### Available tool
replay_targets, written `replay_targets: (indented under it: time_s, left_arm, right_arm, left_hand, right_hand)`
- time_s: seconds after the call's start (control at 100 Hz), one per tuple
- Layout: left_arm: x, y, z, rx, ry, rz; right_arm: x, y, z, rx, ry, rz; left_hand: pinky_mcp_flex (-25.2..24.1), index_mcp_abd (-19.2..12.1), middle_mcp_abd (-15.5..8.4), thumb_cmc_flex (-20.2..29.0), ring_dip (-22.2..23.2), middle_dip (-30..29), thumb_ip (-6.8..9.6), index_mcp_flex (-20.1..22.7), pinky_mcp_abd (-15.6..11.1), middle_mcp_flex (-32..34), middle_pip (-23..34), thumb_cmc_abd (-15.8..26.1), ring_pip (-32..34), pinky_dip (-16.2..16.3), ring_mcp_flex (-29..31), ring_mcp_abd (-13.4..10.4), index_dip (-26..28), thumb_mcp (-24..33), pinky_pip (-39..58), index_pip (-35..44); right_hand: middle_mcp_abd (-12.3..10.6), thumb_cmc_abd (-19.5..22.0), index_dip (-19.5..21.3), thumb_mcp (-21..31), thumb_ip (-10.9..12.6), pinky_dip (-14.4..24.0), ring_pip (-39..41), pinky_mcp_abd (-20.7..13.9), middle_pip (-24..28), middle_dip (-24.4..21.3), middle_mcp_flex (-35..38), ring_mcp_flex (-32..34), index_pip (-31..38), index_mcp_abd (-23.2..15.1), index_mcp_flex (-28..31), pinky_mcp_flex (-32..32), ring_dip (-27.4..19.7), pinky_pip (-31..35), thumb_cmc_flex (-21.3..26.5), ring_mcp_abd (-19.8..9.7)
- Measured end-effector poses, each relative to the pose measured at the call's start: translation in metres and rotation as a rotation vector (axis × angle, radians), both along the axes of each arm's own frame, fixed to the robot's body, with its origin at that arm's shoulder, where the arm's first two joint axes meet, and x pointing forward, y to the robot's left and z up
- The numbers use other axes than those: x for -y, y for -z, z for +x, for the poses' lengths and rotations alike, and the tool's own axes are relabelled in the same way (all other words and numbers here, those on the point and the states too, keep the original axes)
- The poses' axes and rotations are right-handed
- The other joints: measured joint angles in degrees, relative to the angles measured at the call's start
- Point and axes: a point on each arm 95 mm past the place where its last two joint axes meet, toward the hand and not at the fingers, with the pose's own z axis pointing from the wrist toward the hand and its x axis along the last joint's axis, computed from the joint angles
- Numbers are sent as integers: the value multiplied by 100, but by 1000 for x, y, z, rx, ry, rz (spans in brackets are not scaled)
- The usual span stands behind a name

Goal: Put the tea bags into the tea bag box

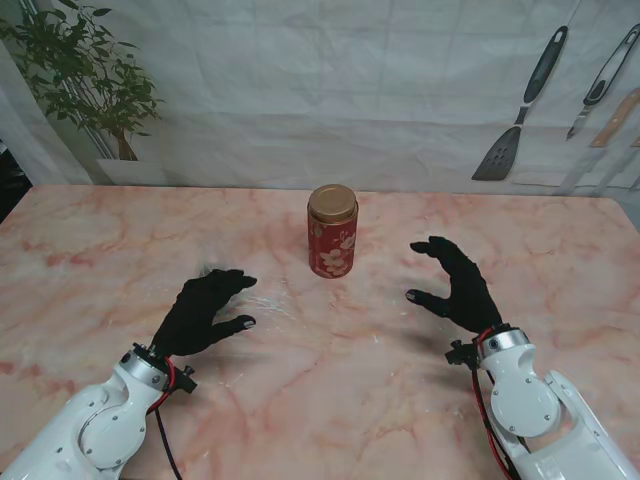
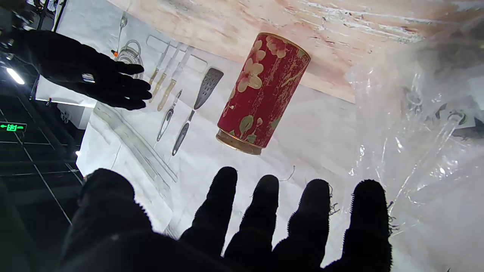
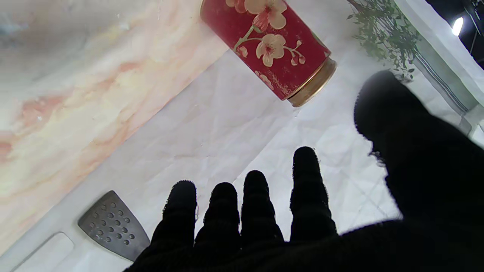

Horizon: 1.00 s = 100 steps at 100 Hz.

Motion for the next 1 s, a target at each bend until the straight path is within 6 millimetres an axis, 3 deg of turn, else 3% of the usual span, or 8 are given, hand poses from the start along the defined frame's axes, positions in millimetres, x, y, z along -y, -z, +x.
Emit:
replay_targets:
  time_s: [0.38, 0.61, 1.0]
  left_arm:
    - [1, 12, -2, 6, -2, -10]
    - [1, 20, -11, -7, 2, -23]
    - [6, 20, -20, 3, 8, -38]
  right_arm:
    - [-1, 34, -50, -121, -48, 65]
    - [-6, 43, -60, -91, -28, 145]
    - [-1, 48, -65, -126, -2, 78]
  left_hand:
    - [-2, -2, -71, -3, -6, -1, 0, -58, -46, -58, 0, -140, -1, -1, -2, -7, -29, -1, -52, -4]
    - [-2, -2, -74, -4, -6, -1, 45, -58, -46, -59, 0, -142, -1, -1, -2, -11, -29, -1, -52, -4]
    - [-2, -2, -77, -4, -6, -1, 45, -58, -47, -59, 0, -143, -1, -1, -2, -13, -30, -1, -55, -3]
  right_hand:
    - [4, -61, 35, 11, 24, 140, -2, 0, 66, 15, -1, -1, -76, 24, 0, 45, 16, -96, 348, 0]
    - [6, -60, 41, -5, 27, 146, -2, 0, 66, 16, -1, -1, -130, 30, 0, 68, 17, -98, 363, 0]
    - [6, -60, 48, -27, 28, 154, -2, 0, 67, 16, -1, -1, -132, 33, 0, 74, 17, -107, 425, 0]
